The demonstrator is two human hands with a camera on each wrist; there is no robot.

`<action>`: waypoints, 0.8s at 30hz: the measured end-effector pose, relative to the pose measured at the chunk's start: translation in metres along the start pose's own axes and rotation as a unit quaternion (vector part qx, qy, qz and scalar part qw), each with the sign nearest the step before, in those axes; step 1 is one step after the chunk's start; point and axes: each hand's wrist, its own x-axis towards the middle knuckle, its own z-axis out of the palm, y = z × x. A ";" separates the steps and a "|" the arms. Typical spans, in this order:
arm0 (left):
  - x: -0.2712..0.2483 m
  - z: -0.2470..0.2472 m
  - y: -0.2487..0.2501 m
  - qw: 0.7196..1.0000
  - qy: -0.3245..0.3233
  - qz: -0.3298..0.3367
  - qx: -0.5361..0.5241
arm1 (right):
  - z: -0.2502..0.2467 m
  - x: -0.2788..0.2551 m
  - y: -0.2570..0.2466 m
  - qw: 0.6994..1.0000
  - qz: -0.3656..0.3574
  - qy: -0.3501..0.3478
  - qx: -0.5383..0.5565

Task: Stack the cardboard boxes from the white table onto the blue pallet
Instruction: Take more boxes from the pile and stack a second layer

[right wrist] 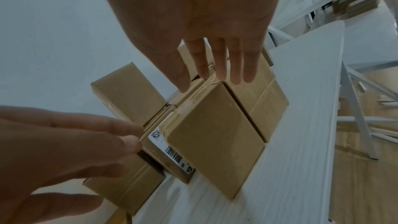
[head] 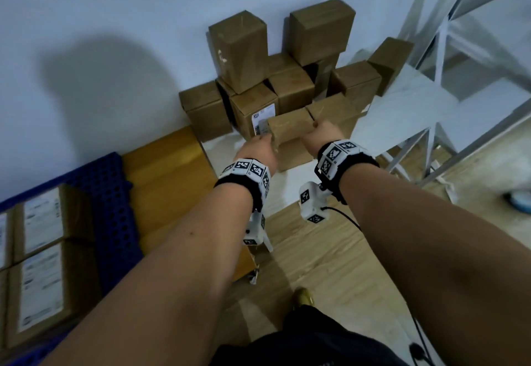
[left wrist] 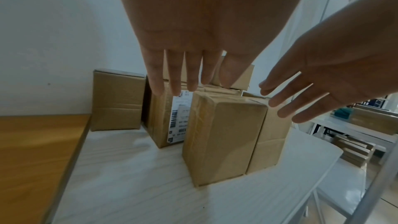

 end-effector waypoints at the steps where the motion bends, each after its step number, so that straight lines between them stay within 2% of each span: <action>1: 0.003 0.002 0.003 1.000 -0.007 -0.003 -0.005 | 0.001 0.004 0.002 1.000 0.000 -0.004 0.003; 6: 0.016 0.017 0.015 0.997 -0.043 -0.045 -0.036 | 0.002 0.019 0.011 1.000 -0.011 -0.019 0.013; 12: 0.020 0.017 0.022 0.988 -0.025 -0.115 -0.104 | 0.001 0.025 0.013 0.999 0.001 -0.036 0.022; 17: 0.012 0.016 0.002 0.974 0.005 -0.169 -0.152 | 0.011 0.019 0.008 0.997 0.004 -0.070 0.038; 21: -0.005 0.017 -0.020 0.967 0.000 -0.205 -0.149 | 0.025 0.009 0.004 0.993 -0.029 -0.114 0.026; 24: -0.018 0.014 -0.039 0.963 0.030 -0.211 -0.163 | 0.038 -0.002 -0.003 0.990 -0.054 -0.129 0.031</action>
